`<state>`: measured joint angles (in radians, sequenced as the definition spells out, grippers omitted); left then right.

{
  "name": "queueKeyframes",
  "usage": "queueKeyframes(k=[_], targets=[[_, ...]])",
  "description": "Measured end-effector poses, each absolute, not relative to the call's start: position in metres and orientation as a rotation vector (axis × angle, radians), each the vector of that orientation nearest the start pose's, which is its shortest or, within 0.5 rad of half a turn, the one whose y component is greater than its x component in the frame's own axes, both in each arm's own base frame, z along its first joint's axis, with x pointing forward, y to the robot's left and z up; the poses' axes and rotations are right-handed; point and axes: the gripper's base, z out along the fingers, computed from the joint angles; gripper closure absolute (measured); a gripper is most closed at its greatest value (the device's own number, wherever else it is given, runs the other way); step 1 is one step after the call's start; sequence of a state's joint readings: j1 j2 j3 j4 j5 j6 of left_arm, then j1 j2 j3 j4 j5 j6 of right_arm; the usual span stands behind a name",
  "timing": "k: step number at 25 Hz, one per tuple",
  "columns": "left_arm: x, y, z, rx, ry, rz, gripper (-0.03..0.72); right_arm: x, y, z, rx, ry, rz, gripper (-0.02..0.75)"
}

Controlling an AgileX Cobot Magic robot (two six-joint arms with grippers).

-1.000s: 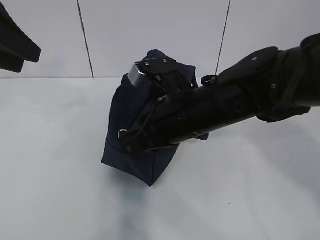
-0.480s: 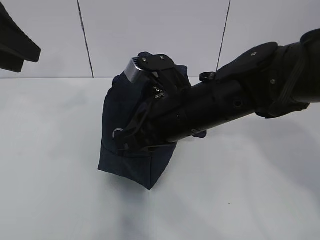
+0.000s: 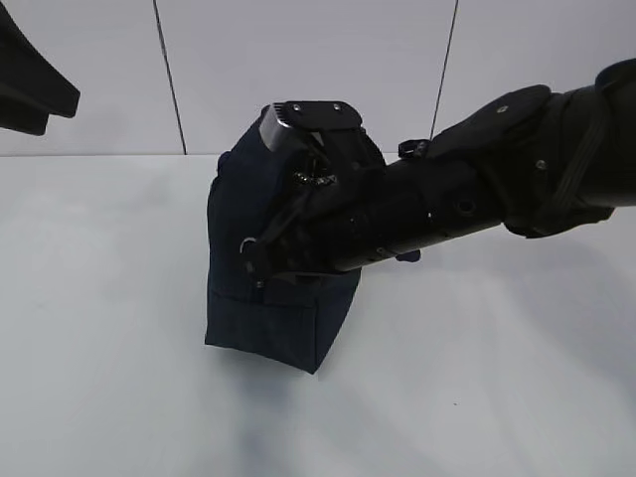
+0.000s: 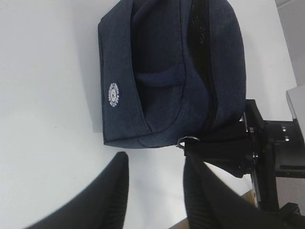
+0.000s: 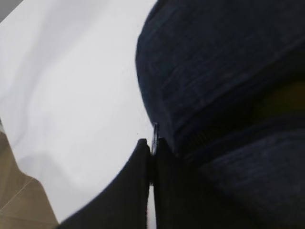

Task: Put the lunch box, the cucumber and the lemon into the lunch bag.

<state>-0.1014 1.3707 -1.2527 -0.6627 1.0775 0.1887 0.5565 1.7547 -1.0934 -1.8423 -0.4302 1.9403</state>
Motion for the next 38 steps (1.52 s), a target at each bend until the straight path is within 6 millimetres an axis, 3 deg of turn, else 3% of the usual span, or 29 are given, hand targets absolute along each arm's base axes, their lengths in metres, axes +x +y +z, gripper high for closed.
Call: queueKeyframes(k=[7, 14, 38], targets=[[0.27, -0.076, 0.358, 0.123, 2.515, -0.827, 0.412, 0.301, 0.22, 0.208, -0.71, 2.226, 0.675, 0.73], [0.276, -0.075, 0.361, 0.088, 2.453, -0.802, 0.417, 0.301, 0.215, 0.202, -0.544, 2.295, 0.674, 0.73], [0.279, -0.074, 0.362, 0.068, 2.417, -0.786, 0.442, 0.302, 0.211, 0.199, -0.48, 2.306, 0.637, 0.73]])
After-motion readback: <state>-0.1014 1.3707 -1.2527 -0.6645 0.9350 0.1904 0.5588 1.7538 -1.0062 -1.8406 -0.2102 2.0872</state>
